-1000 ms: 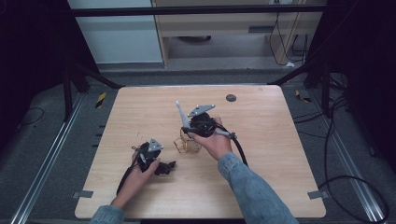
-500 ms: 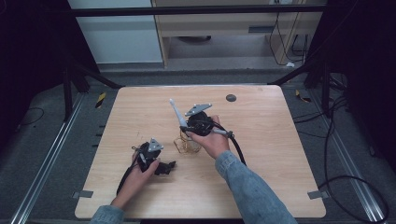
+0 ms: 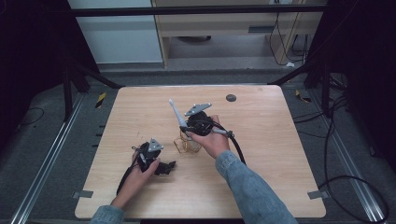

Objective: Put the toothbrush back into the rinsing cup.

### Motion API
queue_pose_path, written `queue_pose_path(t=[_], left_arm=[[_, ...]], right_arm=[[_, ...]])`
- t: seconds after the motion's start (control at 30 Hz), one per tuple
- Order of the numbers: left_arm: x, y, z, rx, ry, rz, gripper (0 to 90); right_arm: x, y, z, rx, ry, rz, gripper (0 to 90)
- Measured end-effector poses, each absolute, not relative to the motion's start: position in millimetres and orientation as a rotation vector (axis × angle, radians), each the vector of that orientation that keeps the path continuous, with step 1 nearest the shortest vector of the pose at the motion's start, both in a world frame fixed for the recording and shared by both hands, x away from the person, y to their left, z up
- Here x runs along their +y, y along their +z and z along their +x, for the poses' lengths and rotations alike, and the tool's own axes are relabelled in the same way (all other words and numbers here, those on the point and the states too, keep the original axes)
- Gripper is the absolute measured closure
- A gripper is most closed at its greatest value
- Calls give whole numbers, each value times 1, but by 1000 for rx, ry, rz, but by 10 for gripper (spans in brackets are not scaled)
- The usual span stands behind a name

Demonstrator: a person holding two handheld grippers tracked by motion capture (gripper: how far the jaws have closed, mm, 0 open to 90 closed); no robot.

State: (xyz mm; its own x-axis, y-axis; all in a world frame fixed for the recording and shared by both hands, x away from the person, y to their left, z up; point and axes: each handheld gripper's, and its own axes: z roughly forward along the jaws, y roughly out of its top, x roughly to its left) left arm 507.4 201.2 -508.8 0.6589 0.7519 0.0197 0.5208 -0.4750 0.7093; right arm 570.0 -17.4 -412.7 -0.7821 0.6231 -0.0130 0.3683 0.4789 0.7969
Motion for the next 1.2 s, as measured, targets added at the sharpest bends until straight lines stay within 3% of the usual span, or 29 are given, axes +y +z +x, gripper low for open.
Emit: queue_pose_path(t=[1.2], left_arm=[[201,-509,507,980,433,2186,0]], right_arm=[[-27,-405,563,2420,1203,832,635]])
